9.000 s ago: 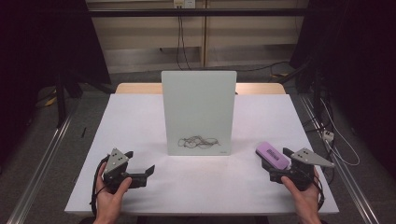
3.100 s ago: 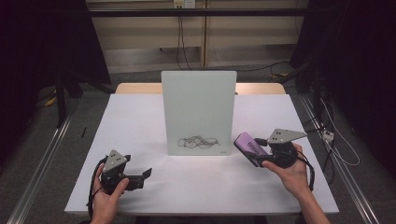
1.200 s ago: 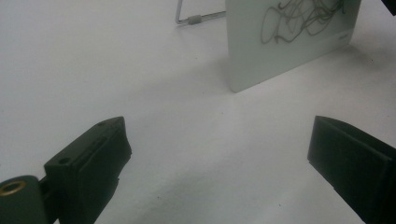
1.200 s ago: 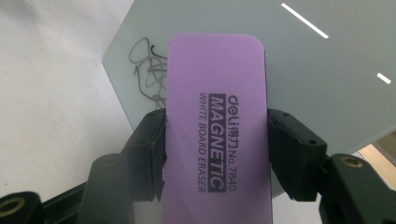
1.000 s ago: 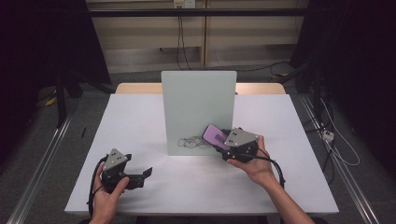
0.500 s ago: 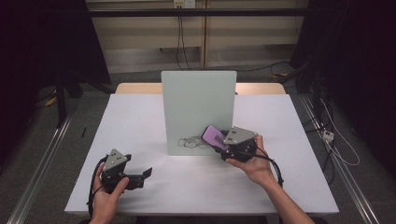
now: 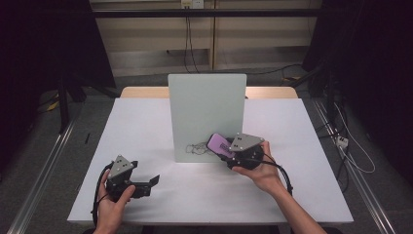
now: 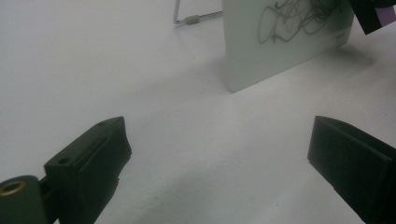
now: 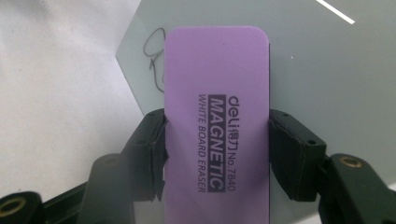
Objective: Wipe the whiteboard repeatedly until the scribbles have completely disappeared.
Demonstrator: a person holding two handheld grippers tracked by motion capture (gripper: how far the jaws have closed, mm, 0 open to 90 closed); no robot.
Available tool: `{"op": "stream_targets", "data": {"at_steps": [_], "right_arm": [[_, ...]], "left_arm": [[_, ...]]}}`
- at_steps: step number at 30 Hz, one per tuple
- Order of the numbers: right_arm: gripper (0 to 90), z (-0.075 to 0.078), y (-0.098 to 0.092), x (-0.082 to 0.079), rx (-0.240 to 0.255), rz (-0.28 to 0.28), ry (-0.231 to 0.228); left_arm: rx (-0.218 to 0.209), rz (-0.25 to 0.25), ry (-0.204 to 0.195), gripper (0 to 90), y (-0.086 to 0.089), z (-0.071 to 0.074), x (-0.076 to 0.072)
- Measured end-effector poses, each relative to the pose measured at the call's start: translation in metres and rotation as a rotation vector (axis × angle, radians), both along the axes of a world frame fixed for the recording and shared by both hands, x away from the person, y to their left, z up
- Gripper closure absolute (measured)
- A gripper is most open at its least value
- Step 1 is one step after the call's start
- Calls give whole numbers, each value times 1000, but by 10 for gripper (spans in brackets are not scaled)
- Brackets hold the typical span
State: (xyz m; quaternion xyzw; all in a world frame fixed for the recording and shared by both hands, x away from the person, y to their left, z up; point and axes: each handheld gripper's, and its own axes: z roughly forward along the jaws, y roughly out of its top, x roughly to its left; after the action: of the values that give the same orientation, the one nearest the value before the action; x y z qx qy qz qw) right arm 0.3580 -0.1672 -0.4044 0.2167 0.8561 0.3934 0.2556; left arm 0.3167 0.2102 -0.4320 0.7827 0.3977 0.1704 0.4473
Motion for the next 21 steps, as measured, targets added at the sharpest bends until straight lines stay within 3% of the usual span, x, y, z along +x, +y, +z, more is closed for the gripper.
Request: {"op": "stream_targets", "data": {"at_steps": [8, 21], "right_arm": [[417, -1, 13, 3, -17, 14, 25], [417, -7, 34, 9, 13, 50, 77]], "left_arm": [[-1, -7, -1, 52, -1, 0, 2], [-2, -6, 1, 53, -1, 0, 2]]}}
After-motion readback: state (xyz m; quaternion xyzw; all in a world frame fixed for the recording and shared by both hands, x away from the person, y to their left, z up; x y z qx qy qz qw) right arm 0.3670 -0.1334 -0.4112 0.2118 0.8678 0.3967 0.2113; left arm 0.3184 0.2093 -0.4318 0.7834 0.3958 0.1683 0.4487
